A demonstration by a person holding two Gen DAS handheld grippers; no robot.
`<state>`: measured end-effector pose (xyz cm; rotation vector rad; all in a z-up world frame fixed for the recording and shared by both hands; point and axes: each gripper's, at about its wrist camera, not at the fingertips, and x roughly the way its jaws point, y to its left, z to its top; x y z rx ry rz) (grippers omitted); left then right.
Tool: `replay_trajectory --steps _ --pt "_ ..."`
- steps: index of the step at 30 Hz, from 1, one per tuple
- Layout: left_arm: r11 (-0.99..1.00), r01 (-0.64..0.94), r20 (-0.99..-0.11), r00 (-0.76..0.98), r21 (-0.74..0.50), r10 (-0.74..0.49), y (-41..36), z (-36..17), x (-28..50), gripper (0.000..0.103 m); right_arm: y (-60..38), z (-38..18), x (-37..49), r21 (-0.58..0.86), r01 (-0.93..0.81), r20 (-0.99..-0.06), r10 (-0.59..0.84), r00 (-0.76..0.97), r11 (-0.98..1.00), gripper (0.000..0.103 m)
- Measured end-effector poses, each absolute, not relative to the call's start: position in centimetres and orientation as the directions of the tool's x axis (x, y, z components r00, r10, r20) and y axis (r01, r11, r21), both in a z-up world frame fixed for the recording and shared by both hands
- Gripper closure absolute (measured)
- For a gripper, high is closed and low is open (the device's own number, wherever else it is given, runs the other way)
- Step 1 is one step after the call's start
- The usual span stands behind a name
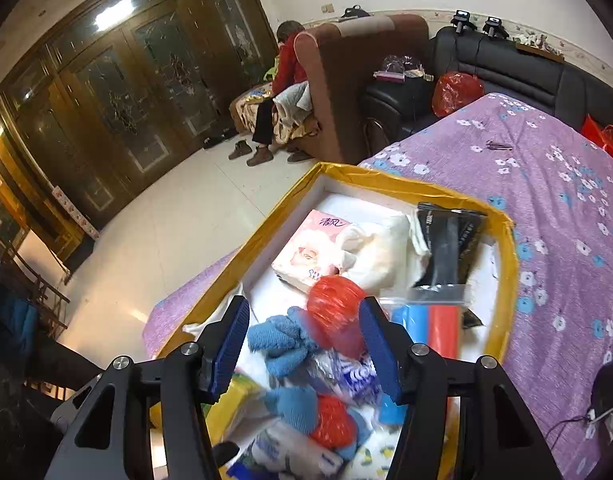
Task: Organize soft objects
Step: 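Lower both items into the tray and open both grippers, then move both open grippers back toward the remaining table items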
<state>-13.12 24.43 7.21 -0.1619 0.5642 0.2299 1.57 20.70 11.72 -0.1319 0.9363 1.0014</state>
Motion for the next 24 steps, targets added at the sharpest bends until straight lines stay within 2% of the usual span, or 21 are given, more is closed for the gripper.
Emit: replay_trajectory --steps 6,13,19,24 --pt "0.97 -0.231 -0.539 0.828 -0.076 0.155 22.6 8.0 -13.0 0.047 16.1 12.8 1.0 0.366 -0.747 -0.694 0.698 0.178 0.555 0.041" --pt "0.984 -0.171 -0.55 0.827 -0.048 0.117 18.9 8.6 -12.1 0.045 7.8 13.6 0.1 0.37 -0.739 -0.664 0.717 0.213 0.563 0.041" --pt "0.994 -0.108 -0.561 0.824 -0.017 0.08 15.8 8.7 -11.3 0.042 -0.5 13.1 1.5 0.358 -0.677 -0.658 0.689 0.305 0.643 0.041" --pt "0.998 -0.066 -0.579 0.813 0.006 0.057 13.5 8.5 -10.4 0.042 -8.0 12.0 3.9 0.384 -0.56 -0.655 0.644 0.395 0.734 0.041"
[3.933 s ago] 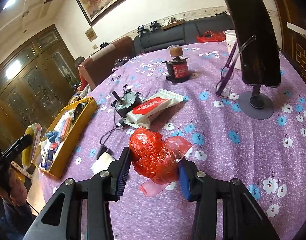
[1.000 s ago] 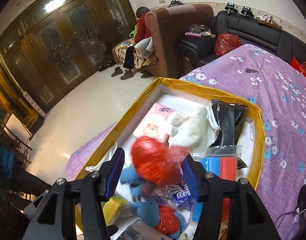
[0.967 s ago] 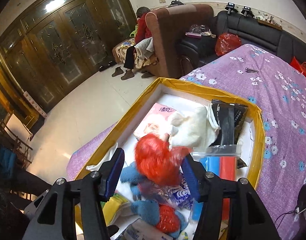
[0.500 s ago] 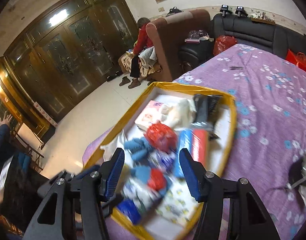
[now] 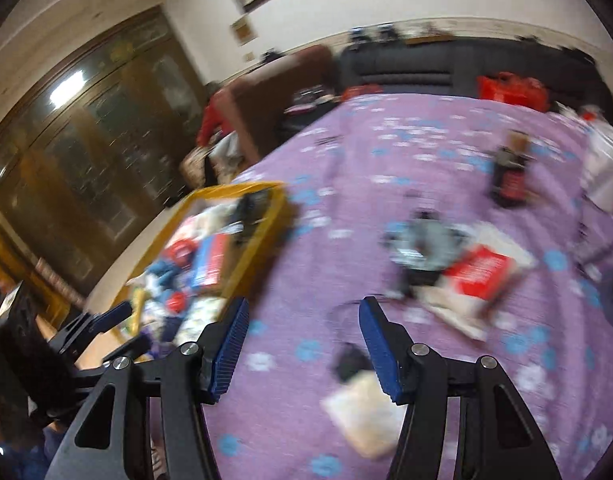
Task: Organize soft objects
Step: 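Move both open grippers back toward the remaining table items, then grasp cream 'face' tissue pack with left gripper while right gripper grasps red-white wet-wipes pack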
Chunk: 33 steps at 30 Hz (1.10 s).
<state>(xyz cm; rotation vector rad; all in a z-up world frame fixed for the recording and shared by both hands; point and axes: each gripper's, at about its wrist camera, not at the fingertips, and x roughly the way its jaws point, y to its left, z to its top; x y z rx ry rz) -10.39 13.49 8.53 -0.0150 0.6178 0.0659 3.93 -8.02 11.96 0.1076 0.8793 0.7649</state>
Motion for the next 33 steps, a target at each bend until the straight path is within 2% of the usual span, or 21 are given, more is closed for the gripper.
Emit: replay_trajectory --steps 6,8,10,12,16,19,24,29,30,31,33 --pt "0.998 0.035 -0.619 0.783 -0.061 -0.066 10.6 8.4 -9.2 0.041 -15.2 10.5 6.3 0.442 -0.425 -0.616 0.611 0.497 0.79 0.041" --pt "0.993 0.075 -0.645 0.755 -0.091 -0.116 9.1 8.2 -8.5 0.037 -16.3 9.9 7.0 0.457 -0.393 -0.615 0.603 0.508 0.798 0.041" --pt "0.985 0.112 -0.662 0.73 -0.134 -0.173 7.3 8.0 -7.5 0.025 -16.7 9.8 7.4 0.471 -0.395 -0.609 0.615 0.501 0.789 0.041" --pt "0.974 0.165 -0.668 0.709 -0.152 -0.225 5.0 7.9 -6.5 0.024 -17.2 9.6 7.6 0.48 -0.386 -0.606 0.617 0.503 0.787 0.041" --pt "0.963 0.236 -0.715 0.649 -0.134 -0.259 1.1 6.6 -4.4 0.017 -17.7 9.1 7.7 0.519 -0.367 -0.598 0.635 0.488 0.772 0.041" --pt "0.96 0.241 -0.757 0.598 -0.145 -0.264 -1.3 5.0 -2.6 0.017 -18.0 9.1 7.6 0.527 -0.364 -0.59 0.638 0.495 0.768 0.041" --pt "0.972 0.233 -0.808 0.569 -0.016 -0.15 -4.0 2.3 -0.1 0.017 -18.1 8.9 7.6 0.535 -0.361 -0.587 0.644 0.491 0.764 0.041" --pt "0.974 0.225 -0.822 0.556 0.003 -0.126 -4.7 0.6 1.6 0.017 -18.2 8.2 7.9 0.526 -0.345 -0.605 0.627 0.491 0.777 0.041" --pt "0.974 0.228 -0.82 0.557 0.0 -0.13 -4.7 0.6 1.5 0.022 -18.2 8.0 8.0 0.522 -0.342 -0.61 0.623 0.49 0.781 0.041" --pt "0.974 0.227 -0.813 0.566 -0.003 -0.135 -4.5 0.8 1.2 0.036 -18.1 7.9 8.1 0.519 -0.341 -0.615 0.62 0.488 0.784 0.041" --pt "0.974 0.226 -0.81 0.569 -0.014 -0.144 -3.8 1.0 0.6 0.039 -18.0 7.4 8.3 0.512 -0.335 -0.626 0.61 0.485 0.791 0.041"
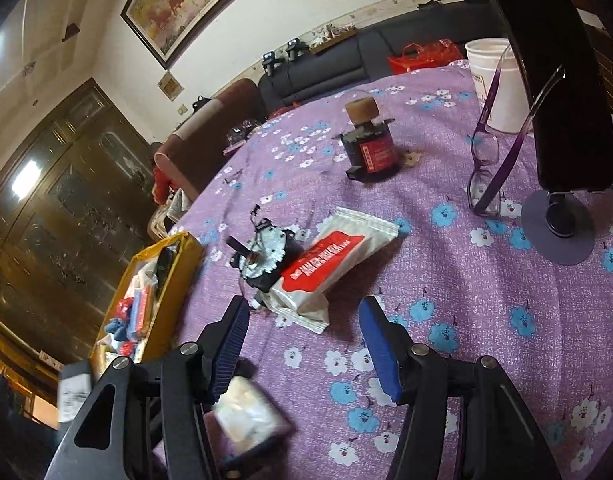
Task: Organize soft objects
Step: 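Grasp cream 'face' tissue pack with left gripper while right gripper grasps red-white wet-wipes pack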
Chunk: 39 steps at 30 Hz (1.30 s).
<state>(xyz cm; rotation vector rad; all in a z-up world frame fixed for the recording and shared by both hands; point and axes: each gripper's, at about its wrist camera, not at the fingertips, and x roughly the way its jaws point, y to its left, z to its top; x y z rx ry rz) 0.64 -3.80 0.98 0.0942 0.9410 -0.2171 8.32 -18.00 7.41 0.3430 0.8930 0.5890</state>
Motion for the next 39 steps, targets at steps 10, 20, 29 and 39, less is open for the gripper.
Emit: replay_trajectory --steps 10,20,29,39 --pt "0.984 0.179 -0.792 0.6 -0.004 -0.112 2.0 0.9 -3.8 0.038 -17.3 4.6 10.7 0.629 -0.192 -0.654 0.646 0.394 0.754 0.041" --pt "0.98 0.198 -0.785 0.607 -0.006 -0.128 1.7 1.1 -4.2 0.038 -13.1 3.5 13.1 0.629 -0.118 -0.695 0.623 0.358 0.769 0.045" --pt "0.978 0.21 -0.782 0.608 -0.006 -0.135 1.6 1.0 -4.3 0.038 -17.8 6.0 10.0 0.461 -0.153 -0.774 0.481 0.411 0.874 0.094" --pt "0.978 0.211 -0.785 0.605 -0.003 -0.133 1.5 0.9 -4.2 0.038 -22.4 6.8 7.9 0.378 -0.169 -0.818 0.414 0.4 0.91 0.065"
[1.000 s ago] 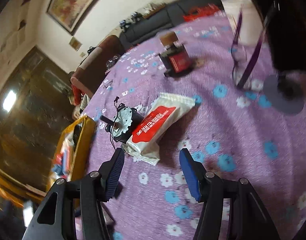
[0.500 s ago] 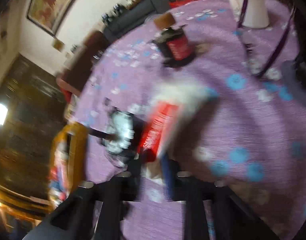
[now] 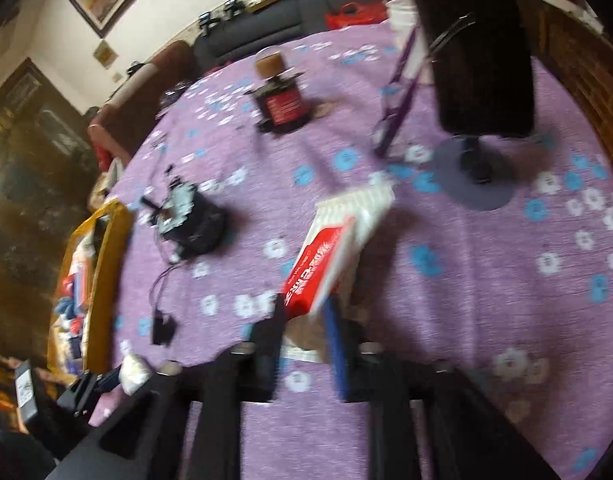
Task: Organize soft objects
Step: 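Grasp cream 'face' tissue pack with left gripper while right gripper grasps red-white wet-wipes pack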
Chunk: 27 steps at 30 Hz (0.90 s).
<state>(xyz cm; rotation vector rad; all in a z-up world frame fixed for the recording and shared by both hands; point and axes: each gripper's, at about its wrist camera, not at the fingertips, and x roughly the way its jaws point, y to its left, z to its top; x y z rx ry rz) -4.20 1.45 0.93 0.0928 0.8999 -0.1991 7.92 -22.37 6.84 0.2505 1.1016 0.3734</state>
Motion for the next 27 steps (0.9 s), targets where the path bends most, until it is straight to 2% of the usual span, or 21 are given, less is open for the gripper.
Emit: replay_trajectory --steps 1,3,5,8,9,10,13,18,27 --pt "0.977 0.211 -0.785 0.605 -0.003 -0.133 1.4 0.9 -4.2 0.038 -22.3 6.8 7.9 0.386 -0.17 -0.811 0.421 0.405 0.907 0.054" --pt "0.978 0.21 -0.785 0.605 -0.002 -0.132 1.5 0.9 -4.2 0.038 -22.1 6.9 8.0 0.378 -0.177 -0.809 0.417 0.415 0.909 0.046" --pt "0.978 0.208 -0.786 0.605 -0.001 -0.129 1.4 0.9 -4.2 0.038 -21.4 6.6 8.3 0.345 -0.172 -0.815 0.385 0.432 0.923 0.045" --pt "0.978 0.207 -0.786 0.605 -0.002 -0.13 1.4 0.9 -4.1 0.038 -20.3 5.3 8.9 0.29 -0.155 -0.84 0.328 0.432 0.945 0.045" --pt "0.978 0.207 -0.786 0.605 -0.001 -0.129 1.4 0.9 -4.2 0.038 -20.1 4.5 9.1 0.29 -0.142 -0.846 0.323 0.424 0.946 0.048" --pt "0.978 0.207 -0.785 0.605 0.0 -0.129 1.4 0.9 -4.2 0.038 -20.2 3.8 9.2 0.32 -0.143 -0.84 0.35 0.414 0.937 0.055" --pt "0.979 0.206 -0.785 0.606 -0.002 -0.129 1.4 0.9 -4.2 0.038 -20.8 3.4 9.1 0.365 -0.152 -0.813 0.394 0.429 0.919 0.065" --pt "0.979 0.202 -0.772 0.622 -0.006 -0.133 1.5 1.1 -4.4 0.038 -21.1 5.5 7.7 0.379 -0.201 -0.741 0.426 0.519 0.903 0.065" --pt "0.981 0.193 -0.754 0.645 0.001 -0.126 1.6 1.5 -4.6 0.039 -20.4 9.4 4.2 0.391 -0.347 -0.549 0.519 0.655 0.852 0.065"
